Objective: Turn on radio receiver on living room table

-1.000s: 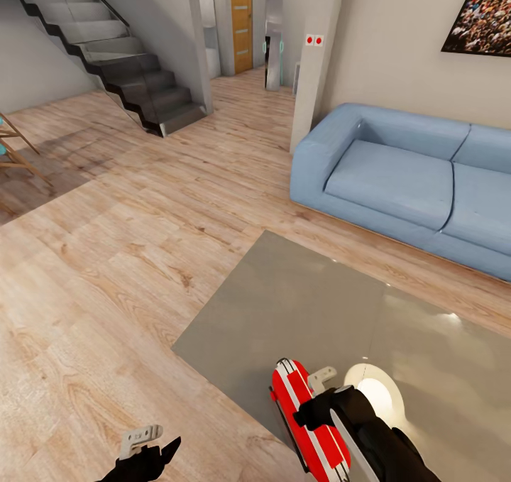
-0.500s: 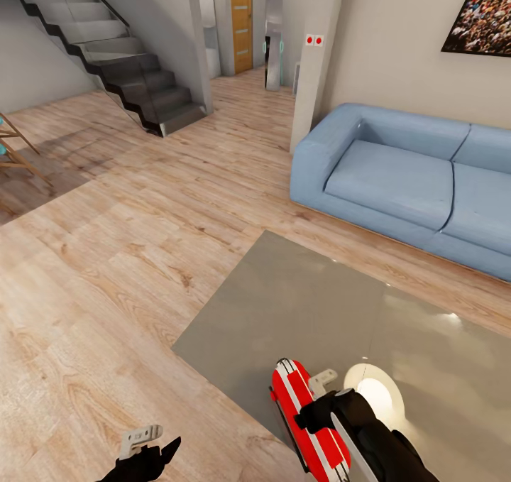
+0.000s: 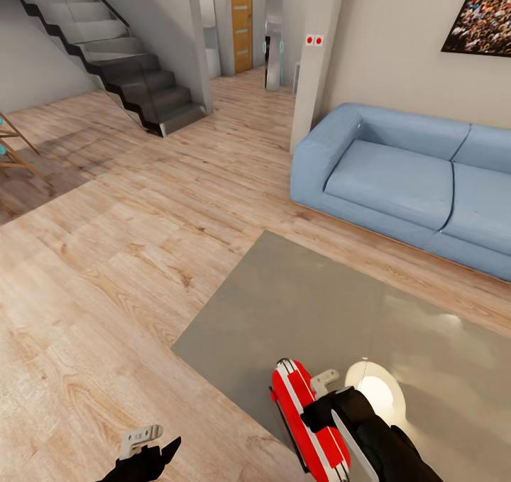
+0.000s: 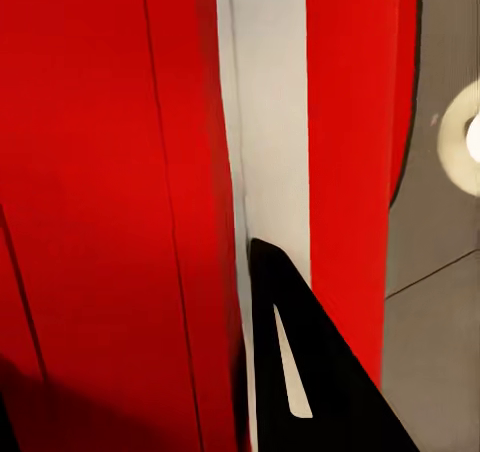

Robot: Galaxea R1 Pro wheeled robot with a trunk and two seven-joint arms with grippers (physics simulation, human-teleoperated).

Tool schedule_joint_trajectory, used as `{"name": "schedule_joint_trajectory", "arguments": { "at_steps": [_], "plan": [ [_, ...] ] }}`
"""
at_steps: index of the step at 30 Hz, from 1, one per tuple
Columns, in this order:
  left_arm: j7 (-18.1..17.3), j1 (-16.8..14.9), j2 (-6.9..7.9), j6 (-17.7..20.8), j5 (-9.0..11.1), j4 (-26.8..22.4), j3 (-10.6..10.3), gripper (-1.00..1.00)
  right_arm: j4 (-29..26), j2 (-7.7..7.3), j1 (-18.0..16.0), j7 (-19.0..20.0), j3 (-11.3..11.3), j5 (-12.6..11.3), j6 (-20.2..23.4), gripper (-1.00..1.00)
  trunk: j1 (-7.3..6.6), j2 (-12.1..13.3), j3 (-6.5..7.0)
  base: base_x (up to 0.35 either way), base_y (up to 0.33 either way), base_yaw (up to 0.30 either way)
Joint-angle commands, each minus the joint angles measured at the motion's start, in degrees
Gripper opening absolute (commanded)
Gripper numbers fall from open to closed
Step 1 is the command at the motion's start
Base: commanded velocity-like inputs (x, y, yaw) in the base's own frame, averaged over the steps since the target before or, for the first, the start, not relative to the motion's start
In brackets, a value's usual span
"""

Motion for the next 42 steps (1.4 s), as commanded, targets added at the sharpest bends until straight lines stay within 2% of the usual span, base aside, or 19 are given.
{"name": "schedule_joint_trajectory", "arguments": {
  "at_steps": [1, 13, 14, 20, 42],
  "plan": [
    [0.0, 0.02, -0.02, 0.0, 0.0, 0.0, 0.0, 1.0, 0.0, 0.0, 0.0, 0.03, -0.01, -0.14, -0.17, -1.0, 0.0, 0.0, 0.0, 0.0, 0.0, 0.0],
    [0.0, -0.01, -0.04, 0.0, 0.0, 0.0, 0.0, 1.0, -1.33, -0.4, 0.0, -0.19, -0.01, -0.03, -0.36, -1.0, 0.0, 0.0, 0.0, 0.0, 0.0, 0.0],
    [0.0, -0.01, -0.01, 0.0, 0.0, 0.0, 0.0, 1.0, -29.24, -6.93, 0.6, -0.01, -0.26, -3.0, 10.08, -1.0, 0.0, 0.0, 0.0, 0.0, 0.0, 0.0],
    [0.0, -0.01, -0.02, 0.0, 0.0, 0.0, 0.0, 1.0, -31.31, -7.15, 0.69, -0.01, -0.27, -3.29, 12.39, -1.0, 0.0, 0.0, 0.0, 0.0, 0.0, 0.0],
    [0.0, -0.02, 0.04, 0.07, 0.0, 0.0, 0.0, 1.0, -31.55, -7.22, 0.7, -0.01, -0.27, -3.31, 12.65, -1.0, 0.0, 0.0, 0.0, 0.0, 0.0, 0.0]
  ]
}}
